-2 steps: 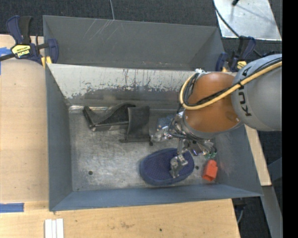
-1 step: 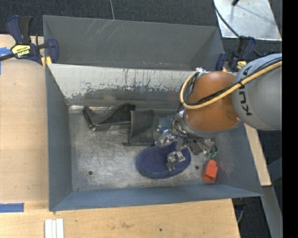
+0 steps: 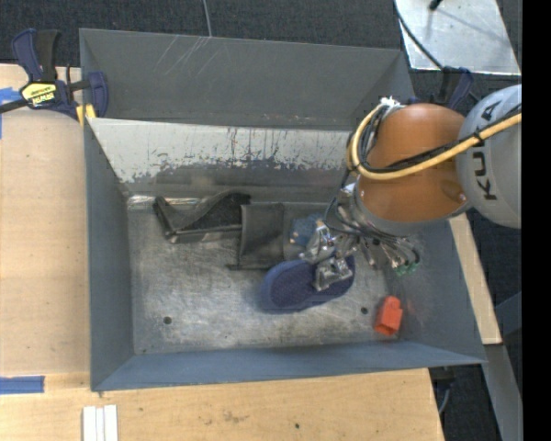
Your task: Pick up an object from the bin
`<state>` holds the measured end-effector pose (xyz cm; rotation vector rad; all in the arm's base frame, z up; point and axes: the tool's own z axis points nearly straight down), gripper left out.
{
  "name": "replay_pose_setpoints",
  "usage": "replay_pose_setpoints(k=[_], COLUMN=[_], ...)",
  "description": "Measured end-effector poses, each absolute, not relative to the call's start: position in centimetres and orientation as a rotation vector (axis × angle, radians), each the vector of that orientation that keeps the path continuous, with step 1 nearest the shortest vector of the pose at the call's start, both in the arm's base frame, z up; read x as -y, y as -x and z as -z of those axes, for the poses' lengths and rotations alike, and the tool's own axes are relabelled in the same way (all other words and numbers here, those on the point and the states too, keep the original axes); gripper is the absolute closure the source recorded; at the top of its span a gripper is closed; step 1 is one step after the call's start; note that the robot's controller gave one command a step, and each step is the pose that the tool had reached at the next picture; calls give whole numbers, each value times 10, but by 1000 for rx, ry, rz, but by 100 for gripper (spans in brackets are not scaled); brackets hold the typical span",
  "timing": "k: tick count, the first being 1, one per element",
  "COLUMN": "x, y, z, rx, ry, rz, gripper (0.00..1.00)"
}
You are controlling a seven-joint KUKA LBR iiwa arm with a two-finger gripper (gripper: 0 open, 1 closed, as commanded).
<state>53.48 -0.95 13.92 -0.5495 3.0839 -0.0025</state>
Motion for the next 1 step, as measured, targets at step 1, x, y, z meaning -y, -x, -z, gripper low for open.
replay_pose_setpoints(k=[1], x=[10], y=[-537], z=[-201], rx=[-3083], ry=[545], rz=[4], gripper=[100])
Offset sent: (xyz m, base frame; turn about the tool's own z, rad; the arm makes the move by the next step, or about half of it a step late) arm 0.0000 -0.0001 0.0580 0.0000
